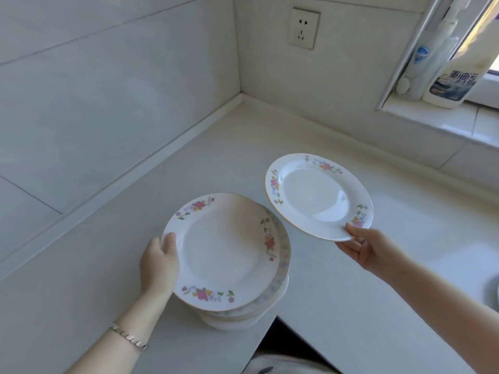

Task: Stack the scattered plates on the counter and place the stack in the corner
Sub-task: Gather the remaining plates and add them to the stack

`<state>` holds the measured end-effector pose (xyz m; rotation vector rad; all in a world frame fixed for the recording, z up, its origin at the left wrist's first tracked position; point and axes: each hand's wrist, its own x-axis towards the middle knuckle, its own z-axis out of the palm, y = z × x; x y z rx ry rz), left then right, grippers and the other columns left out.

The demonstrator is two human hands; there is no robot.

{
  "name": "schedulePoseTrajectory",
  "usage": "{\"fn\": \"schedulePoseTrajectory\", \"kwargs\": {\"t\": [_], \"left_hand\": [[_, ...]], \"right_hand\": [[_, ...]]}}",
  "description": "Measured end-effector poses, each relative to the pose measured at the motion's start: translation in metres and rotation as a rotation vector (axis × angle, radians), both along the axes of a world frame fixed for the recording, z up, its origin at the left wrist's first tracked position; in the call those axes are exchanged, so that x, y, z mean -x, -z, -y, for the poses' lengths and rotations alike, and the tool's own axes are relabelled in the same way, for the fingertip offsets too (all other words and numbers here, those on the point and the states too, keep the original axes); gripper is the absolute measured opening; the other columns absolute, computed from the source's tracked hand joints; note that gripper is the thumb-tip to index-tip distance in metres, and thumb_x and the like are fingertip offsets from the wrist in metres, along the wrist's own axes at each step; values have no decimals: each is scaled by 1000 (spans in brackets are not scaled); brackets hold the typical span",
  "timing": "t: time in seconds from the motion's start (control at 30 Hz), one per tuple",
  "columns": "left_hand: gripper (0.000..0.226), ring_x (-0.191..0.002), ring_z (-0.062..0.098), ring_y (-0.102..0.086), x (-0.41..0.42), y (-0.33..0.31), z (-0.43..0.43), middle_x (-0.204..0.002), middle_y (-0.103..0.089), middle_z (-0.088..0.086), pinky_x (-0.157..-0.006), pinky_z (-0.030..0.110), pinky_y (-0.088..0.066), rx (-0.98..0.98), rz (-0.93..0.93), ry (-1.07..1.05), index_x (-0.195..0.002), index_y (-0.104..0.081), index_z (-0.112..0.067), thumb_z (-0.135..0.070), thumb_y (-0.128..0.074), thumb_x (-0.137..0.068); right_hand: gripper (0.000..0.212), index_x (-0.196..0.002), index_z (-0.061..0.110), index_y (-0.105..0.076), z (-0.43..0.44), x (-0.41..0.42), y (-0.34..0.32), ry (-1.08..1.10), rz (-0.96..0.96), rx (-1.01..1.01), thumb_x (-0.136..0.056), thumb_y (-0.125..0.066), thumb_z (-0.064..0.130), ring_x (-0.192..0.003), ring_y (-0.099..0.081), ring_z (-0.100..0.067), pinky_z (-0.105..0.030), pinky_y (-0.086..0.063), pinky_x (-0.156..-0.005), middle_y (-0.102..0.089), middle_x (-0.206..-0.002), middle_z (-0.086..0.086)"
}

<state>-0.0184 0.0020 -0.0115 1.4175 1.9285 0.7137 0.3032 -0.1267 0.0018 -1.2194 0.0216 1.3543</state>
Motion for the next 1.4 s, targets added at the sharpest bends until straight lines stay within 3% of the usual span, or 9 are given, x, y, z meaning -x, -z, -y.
{"fn": "schedulePoseTrajectory", "kwargs": {"t": [0.17, 0.33, 0.47, 0.57, 0.67, 0.8, 1.0, 1.17, 1.4], "left_hand": [[30, -95, 40, -52, 0, 16, 3, -107, -53, 31, -79, 41, -40, 23, -49, 4, -100, -49, 10, -19, -42, -95], [15, -109, 37, -47, -6, 27, 17, -121, -46, 25, -81, 33, -35, 80, 61, 37, -105, -41, -3, -14, -42, -94], [44, -130, 29, -39, -7, 31, 24, -143, -37, 14, -102, 32, -32, 34, 125, 121, -139, -33, -5, -9, -39, -96], [51, -138, 21, -35, -3, 34, 26, -150, -36, 5, -114, 34, -28, 31, 262, 113, -145, -29, -12, -7, -40, -96], [49, -129, 20, -45, -1, 36, 25, -138, -49, 1, -109, 35, -35, 50, 423, 42, -140, -38, -16, -3, -43, -94], [46, -115, 17, -49, -4, 34, 23, -127, -51, 1, -96, 29, -37, 56, 562, -33, -138, -42, -12, 2, -40, -93], [46, -118, 16, -48, -4, 32, 22, -127, -52, 0, -99, 30, -38, 58, 624, -115, -133, -47, -13, 2, -34, -92], [39, -129, 16, -45, -4, 32, 20, -138, -50, -1, -111, 36, -34, 44, 567, -126, -135, -48, -14, -22, -37, -98], [36, -106, 18, -56, -8, 27, 21, -120, -57, 0, -90, 30, -43, 80, 619, -143, -132, -48, -20, -23, -39, -97]], "right_hand": [[14, -93, 8, -57, -3, 2, 2, -41, 49, 5, -90, -47, -2, -54, -70, -10, -23, -57, -49, -74, -63, 0], [13, -95, 7, -56, 0, 4, 5, -56, 69, 10, -90, -48, -2, -57, -72, -11, -23, -58, -51, -74, -66, 0], [12, -94, 6, -58, 4, 6, 5, -81, 121, -14, -87, -52, -1, -58, -72, -12, -23, -58, -52, -75, -67, 0], [53, -99, 2, -59, 10, 10, 4, -140, 182, -49, -54, -83, 15, -60, -72, -14, -25, -58, -52, -75, -70, -2], [81, -91, 3, -63, 12, 20, 7, -231, 259, -37, -20, -93, 31, -61, -72, -18, -26, -57, -52, -75, -71, -5], [8, -85, 1, -64, 5, 47, 10, -333, 285, 2, -77, -66, 0, -56, -71, -19, -28, -58, -53, -73, -66, -6], [9, -86, 3, -67, -4, 71, 19, -483, 369, 77, -84, -60, -2, -65, -72, -22, -31, -58, -61, -74, -75, -10], [6, -86, 6, -61, -14, 87, 15, -571, 524, 85, -89, -56, 5, -57, -69, -17, -26, -55, -53, -70, -76, -9], [32, -63, 18, -54, -19, 95, 14, -850, 1059, 266, -86, -59, 40, -46, -41, -6, -13, -29, -41, -46, -53, 9]]}}
